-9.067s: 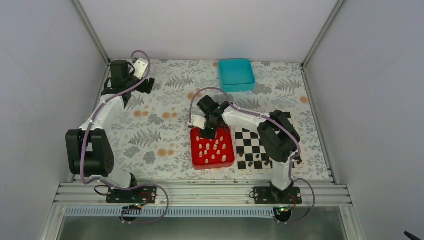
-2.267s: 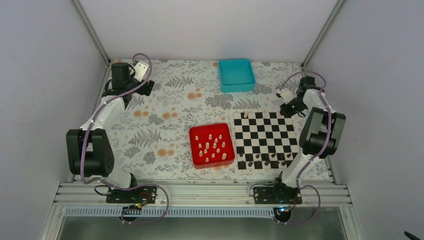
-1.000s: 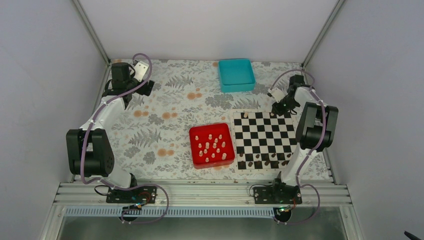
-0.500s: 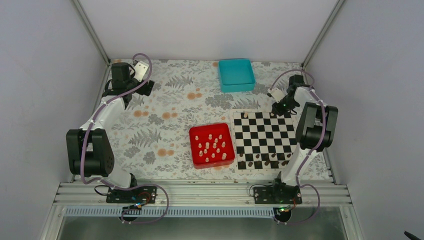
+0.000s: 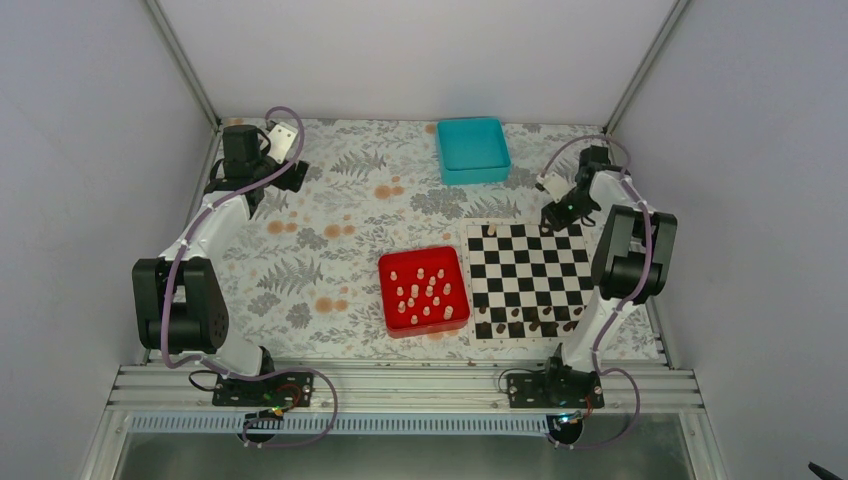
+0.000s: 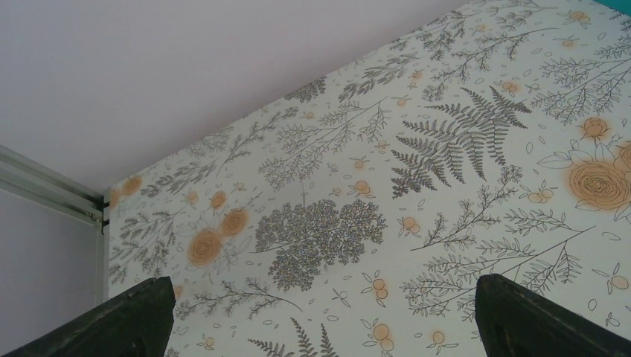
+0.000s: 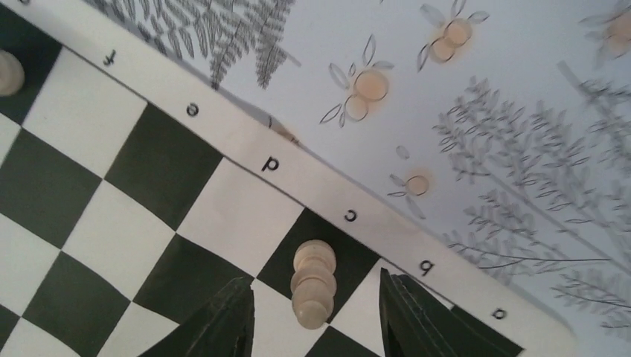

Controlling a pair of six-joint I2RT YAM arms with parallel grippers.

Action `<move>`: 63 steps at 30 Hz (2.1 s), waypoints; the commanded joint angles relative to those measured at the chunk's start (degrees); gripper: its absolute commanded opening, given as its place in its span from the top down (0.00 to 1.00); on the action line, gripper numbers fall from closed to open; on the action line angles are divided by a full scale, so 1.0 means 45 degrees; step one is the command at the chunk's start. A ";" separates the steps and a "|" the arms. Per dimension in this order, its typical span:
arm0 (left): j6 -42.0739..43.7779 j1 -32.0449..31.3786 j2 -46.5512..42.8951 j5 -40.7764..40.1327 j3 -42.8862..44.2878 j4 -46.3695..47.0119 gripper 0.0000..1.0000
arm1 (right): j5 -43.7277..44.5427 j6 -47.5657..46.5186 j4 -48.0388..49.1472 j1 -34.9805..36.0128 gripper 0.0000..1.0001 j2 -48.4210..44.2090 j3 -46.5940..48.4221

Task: Set up the chess pieces on the board
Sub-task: Place the chess piece on the chessboard, then pick up the chess piece from the storage box.

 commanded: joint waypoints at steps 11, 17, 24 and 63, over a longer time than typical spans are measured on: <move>0.0158 -0.0031 0.0018 0.0052 -0.0013 0.0149 0.00 | 0.0156 0.0413 -0.2001 0.4789 0.53 -0.1529 0.2120; 0.0192 -0.0031 -0.0062 -0.0011 -0.0099 0.0178 0.00 | 0.0139 0.0796 -0.2628 0.7677 0.54 -0.1052 0.2435; 0.0209 -0.0031 -0.0049 0.0000 -0.0098 0.0139 0.00 | -0.0372 0.1108 -0.2643 0.9884 0.56 -0.0649 0.2124; 0.0268 -0.0027 0.0088 0.0027 -0.0196 0.0229 0.00 | -0.0350 0.1575 -0.1074 1.1684 0.65 0.1151 0.0489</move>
